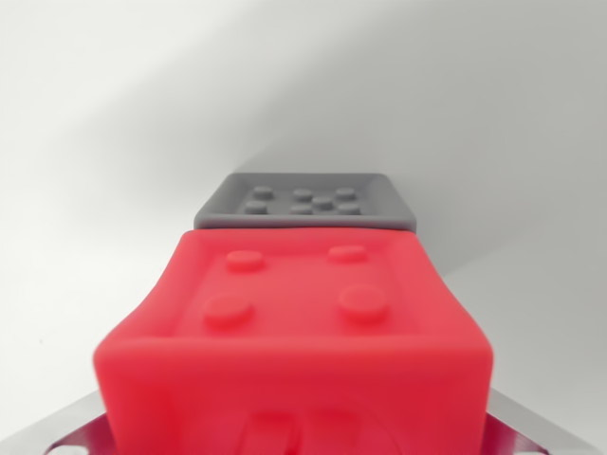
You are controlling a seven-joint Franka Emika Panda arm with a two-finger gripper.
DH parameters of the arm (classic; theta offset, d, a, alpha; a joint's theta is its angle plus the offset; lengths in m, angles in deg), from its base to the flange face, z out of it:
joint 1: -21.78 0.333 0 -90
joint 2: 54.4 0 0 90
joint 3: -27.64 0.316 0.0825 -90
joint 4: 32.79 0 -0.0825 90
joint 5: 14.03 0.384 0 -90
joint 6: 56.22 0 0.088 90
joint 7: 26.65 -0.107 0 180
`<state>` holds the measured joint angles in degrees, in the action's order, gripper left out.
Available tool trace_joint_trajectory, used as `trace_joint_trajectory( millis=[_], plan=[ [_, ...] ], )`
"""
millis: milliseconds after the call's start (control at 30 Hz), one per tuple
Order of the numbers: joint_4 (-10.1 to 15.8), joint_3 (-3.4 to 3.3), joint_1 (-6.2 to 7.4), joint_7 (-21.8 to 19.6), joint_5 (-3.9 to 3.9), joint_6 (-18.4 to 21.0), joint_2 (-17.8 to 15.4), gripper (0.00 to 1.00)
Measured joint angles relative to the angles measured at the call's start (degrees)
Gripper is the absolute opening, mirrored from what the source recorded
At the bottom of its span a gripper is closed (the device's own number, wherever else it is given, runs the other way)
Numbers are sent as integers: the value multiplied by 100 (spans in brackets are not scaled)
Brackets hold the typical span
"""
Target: Destack cube
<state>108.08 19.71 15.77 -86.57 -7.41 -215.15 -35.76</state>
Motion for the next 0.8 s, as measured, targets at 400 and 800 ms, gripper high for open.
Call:
trace_joint_trajectory(
  millis=[400,800],
  plan=[
    [13,-26,17,-20,-22,90,-120,0],
    [38,-92,63,-80,-112,311,-374,0]
  ],
)
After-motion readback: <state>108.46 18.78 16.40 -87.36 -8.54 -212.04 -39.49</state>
